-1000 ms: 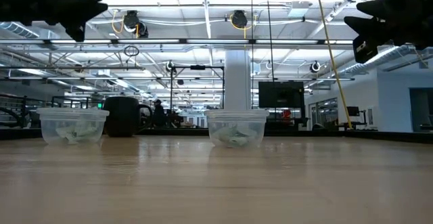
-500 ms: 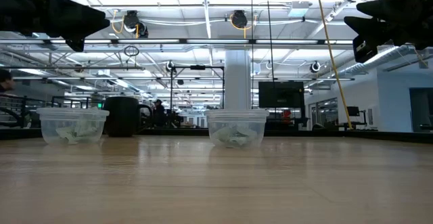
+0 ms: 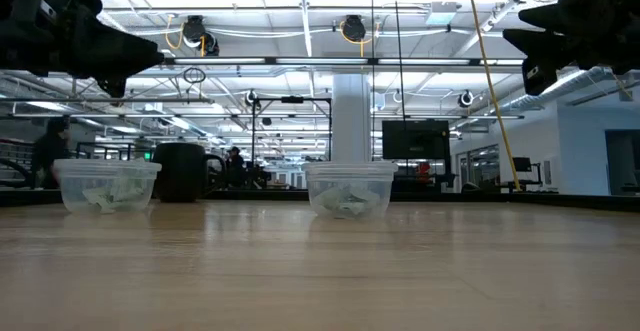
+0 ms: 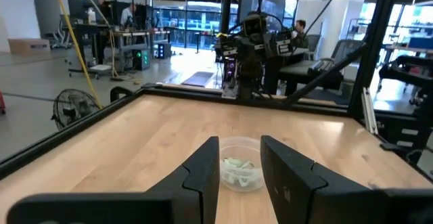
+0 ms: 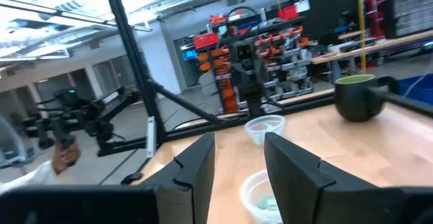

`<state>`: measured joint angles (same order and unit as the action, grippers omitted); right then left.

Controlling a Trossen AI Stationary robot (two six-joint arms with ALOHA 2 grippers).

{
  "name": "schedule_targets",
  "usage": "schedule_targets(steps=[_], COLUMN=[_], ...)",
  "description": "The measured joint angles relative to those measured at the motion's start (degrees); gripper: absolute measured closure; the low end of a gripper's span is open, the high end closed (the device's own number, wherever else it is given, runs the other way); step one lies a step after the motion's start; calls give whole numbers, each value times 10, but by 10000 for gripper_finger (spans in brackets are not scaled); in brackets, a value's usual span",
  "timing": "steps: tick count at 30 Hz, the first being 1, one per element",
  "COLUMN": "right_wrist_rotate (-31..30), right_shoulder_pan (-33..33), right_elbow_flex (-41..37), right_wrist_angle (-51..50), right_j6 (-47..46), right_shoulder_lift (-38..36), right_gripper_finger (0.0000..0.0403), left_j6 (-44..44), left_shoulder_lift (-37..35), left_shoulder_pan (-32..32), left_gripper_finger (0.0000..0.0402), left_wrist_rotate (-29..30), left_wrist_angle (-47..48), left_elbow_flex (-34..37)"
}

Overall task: Pick and place Stevia / Truvia into bins
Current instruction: Return to Home Position

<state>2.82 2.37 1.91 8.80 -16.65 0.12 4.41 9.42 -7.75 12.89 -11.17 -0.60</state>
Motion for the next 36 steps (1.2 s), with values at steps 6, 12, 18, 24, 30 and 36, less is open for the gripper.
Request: schedule_targets(steps=[6,12,18,24,30,36], right_wrist_rotate=[-62,-85,-82,-83,-88,-88], right_shoulder_pan=[0,0,0,0,0,0], right_elbow_flex=[0,0,0,-1,-1,-1], right_wrist_angle=[-16,-68,-88,-86,-46,-36], right_j6=[31,23,31,38,39,39], right_shoulder_lift=[0,2,7,8,8,8], right_gripper_finger=[279,281,281,280,281,280], left_j6=[-9,-9,0,19,19,20], left_shoulder_lift=[3,3,3,7,7,7], left_shoulder_pan=[0,0,0,0,0,0], left_gripper_finger=[289,289,289,289,289,289], left_wrist_rotate=[0,0,1,1,2,2], left_wrist_angle=[-23,4,53,81,76,76], left_elbow_flex=[0,0,0,0,0,0])
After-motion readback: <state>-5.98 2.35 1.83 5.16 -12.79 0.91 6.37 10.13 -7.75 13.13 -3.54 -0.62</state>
